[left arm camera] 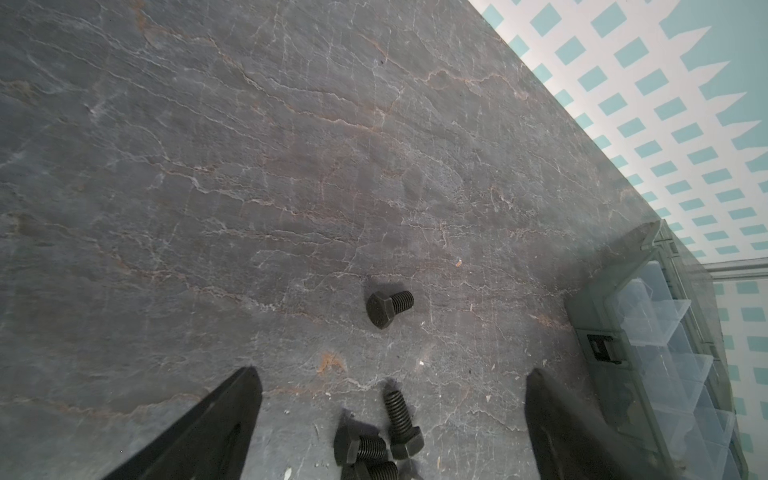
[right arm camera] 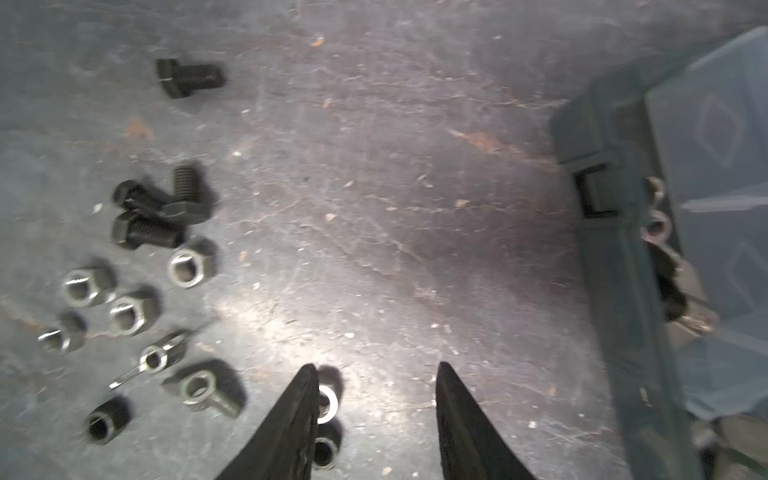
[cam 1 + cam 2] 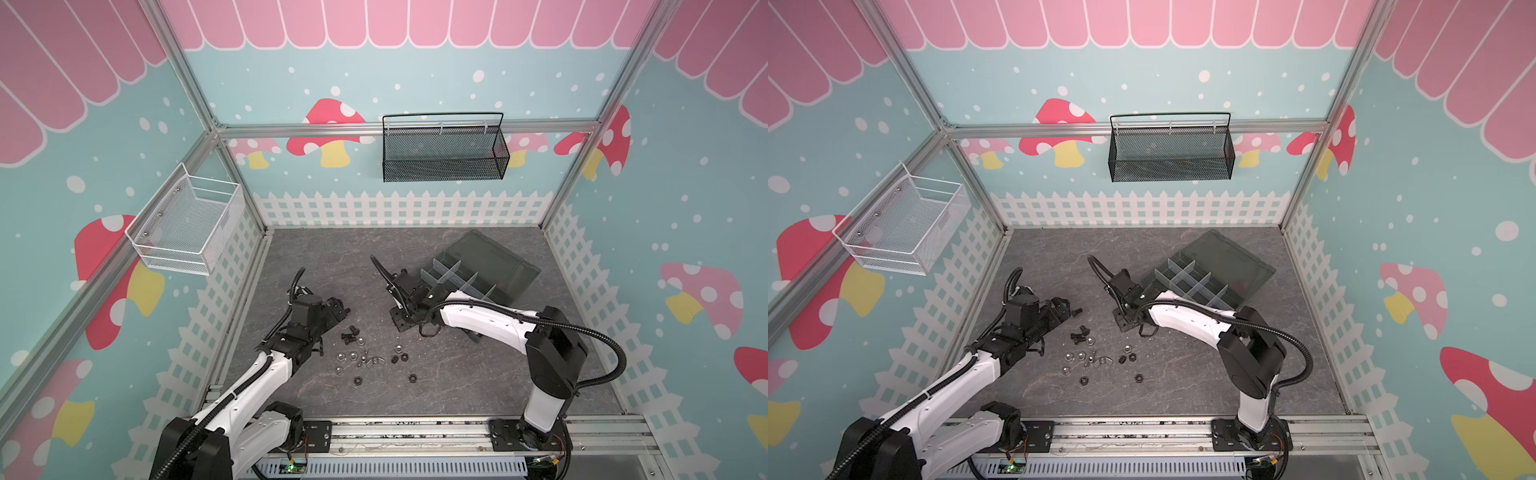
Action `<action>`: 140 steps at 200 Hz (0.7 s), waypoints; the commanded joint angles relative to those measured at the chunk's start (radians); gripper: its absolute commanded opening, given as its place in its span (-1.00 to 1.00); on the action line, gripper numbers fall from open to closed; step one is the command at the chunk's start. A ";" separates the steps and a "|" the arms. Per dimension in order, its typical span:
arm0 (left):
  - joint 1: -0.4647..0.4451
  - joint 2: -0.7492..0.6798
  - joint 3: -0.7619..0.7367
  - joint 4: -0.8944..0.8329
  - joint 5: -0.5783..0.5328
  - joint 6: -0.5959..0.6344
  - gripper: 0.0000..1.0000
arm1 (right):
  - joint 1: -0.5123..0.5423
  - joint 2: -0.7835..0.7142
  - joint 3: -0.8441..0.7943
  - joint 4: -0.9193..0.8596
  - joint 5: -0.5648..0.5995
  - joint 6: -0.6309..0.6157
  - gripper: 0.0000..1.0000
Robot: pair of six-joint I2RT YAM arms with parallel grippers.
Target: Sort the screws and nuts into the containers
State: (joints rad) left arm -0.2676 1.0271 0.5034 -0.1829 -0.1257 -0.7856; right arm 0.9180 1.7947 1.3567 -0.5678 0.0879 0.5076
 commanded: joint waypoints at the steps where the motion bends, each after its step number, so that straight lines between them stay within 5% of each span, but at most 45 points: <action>1: 0.011 0.008 -0.013 -0.011 -0.024 -0.038 0.99 | 0.039 0.044 0.010 0.032 -0.089 0.048 -0.02; 140: 0.051 -0.080 -0.065 -0.044 -0.029 -0.055 1.00 | 0.155 0.321 0.224 0.002 -0.121 -0.036 0.28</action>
State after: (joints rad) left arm -0.2279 0.9684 0.4576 -0.2058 -0.1345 -0.8127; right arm 1.0557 2.0701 1.5421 -0.5274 -0.0433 0.4942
